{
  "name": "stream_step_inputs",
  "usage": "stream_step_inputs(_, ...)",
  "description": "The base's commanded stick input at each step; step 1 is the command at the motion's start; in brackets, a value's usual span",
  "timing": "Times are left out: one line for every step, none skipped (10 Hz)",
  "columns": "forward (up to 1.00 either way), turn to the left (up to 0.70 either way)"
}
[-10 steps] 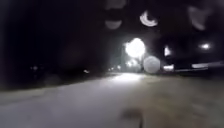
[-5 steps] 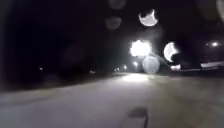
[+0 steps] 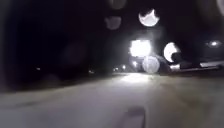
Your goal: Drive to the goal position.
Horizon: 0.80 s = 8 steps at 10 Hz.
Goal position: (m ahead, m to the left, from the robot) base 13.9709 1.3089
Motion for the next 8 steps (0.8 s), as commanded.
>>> stream_step_inputs(1.0, -0.4)
stream_step_inputs(1.0, -0.32)
stream_step_inputs(1.0, -0.12)
stream_step_inputs(1.0, 0.0)
stream_step_inputs(1.0, 0.0)
stream_step_inputs(1.0, 0.0)
stream_step_inputs(1.0, 0.0)
stream_step_inputs(1.0, 0.0)
